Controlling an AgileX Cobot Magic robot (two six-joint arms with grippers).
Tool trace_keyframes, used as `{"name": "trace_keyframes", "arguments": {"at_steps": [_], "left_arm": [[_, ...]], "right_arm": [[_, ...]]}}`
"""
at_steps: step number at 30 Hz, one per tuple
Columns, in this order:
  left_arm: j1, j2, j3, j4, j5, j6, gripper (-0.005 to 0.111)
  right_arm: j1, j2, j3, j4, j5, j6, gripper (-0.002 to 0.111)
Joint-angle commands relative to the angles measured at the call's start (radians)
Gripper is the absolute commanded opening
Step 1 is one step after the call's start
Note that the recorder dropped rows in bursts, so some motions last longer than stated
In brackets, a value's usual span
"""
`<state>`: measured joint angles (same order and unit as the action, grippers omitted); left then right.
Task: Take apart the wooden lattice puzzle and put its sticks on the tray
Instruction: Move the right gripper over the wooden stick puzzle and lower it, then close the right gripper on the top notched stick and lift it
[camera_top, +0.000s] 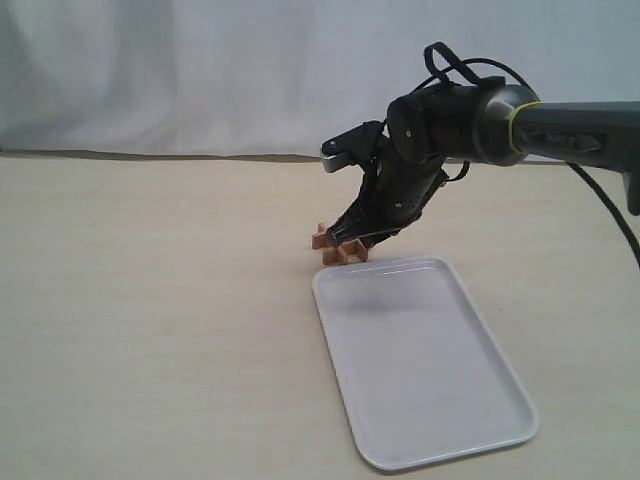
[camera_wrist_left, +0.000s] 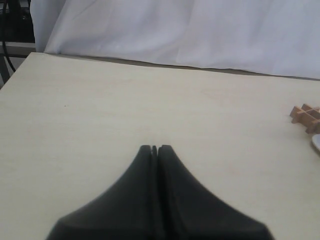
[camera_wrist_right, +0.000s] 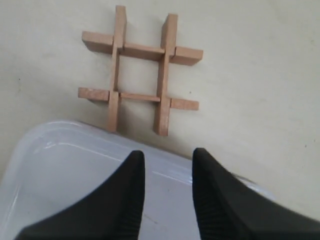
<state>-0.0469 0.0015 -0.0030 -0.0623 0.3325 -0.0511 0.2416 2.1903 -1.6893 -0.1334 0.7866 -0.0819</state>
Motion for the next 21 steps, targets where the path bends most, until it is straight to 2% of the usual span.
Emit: {"name": "trace_keyframes", "arguments": {"at_steps": [1,8,11,21], "left_arm": [[0.001,-0.002,0.003,0.002,-0.010,-0.005,0.000],[0.001,-0.002,0.003,0.002,-0.008,-0.005,0.000],[0.001,-0.002,0.003,0.002,-0.010,-0.005,0.000],[0.001,-0.002,0.003,0.000,-0.010,-0.005,0.000]], "right_arm": [[-0.033,0.019,-0.008,0.054,-0.061,-0.079,0.032],[-0.042,0.022,-0.008,0.091,-0.005,-0.105,0.032],[-0.042,0.022,-0.010,0.163,0.018,-0.105,0.032],[-0.042,0.023,-0.010,0.248,-0.019,-0.097,0.032]]}}
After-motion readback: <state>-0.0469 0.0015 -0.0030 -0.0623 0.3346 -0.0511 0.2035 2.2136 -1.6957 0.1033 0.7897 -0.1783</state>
